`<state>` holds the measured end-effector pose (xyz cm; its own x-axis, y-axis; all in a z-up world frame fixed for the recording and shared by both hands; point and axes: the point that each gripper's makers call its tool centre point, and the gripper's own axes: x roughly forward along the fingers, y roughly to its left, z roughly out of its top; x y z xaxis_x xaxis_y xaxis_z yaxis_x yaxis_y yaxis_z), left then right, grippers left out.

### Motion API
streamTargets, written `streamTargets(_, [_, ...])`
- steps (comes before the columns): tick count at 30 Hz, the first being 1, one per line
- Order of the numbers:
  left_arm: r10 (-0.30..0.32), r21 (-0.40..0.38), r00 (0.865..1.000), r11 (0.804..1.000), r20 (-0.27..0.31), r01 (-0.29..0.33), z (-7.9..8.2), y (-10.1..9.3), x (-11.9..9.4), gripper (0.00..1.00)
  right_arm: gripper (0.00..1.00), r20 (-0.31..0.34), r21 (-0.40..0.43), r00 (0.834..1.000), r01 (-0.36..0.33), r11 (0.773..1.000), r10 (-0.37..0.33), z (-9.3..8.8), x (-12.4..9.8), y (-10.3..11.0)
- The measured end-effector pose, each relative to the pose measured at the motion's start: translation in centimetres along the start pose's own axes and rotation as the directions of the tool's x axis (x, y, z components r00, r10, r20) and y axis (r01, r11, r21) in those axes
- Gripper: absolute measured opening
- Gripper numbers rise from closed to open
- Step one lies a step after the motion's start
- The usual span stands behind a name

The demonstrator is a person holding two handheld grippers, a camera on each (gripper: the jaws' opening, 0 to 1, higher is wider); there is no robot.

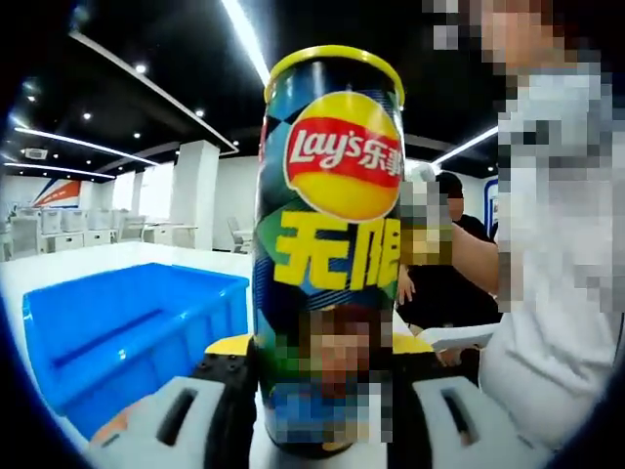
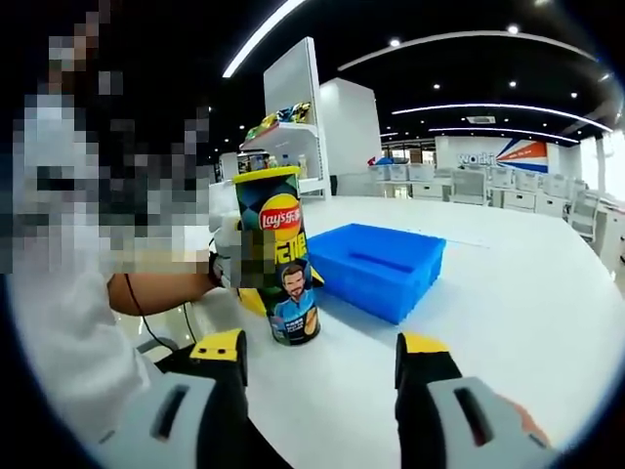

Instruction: Open the lid of the chip container on the table, take out the chips, place them into the box in front of the container, and close the lid

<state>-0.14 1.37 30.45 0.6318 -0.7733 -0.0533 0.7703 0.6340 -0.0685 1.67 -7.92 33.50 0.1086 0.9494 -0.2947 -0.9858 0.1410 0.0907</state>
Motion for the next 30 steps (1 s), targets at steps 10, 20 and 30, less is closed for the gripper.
streamTargets(10, [-0.004, 0.002, 1.0, 1.0, 0.0, 0.004, 0.0, 0.0, -0.1, 0.5, 0.65, 0.051, -0.017, 0.998, -0.021, 1.0, 0.021, 1.3, 0.1, 0.6])
streamTargets(20, [0.001, 0.001, 1.0, 1.0, -0.015, -0.001, -0.1, 0.2, 0.0, 0.51, 0.67, 0.121, -0.097, 0.991, -0.042, 0.994, 0.054, 4.9, 0.3, 1.4])
streamTargets(30, [0.003, -0.003, 1.0, 1.0, -0.014, -0.003, -0.1, 0.2, 0.1, 0.51, 0.69, 0.189, -0.132, 0.979, -0.047, 0.99, 0.072, 9.1, 1.4, 1.9])
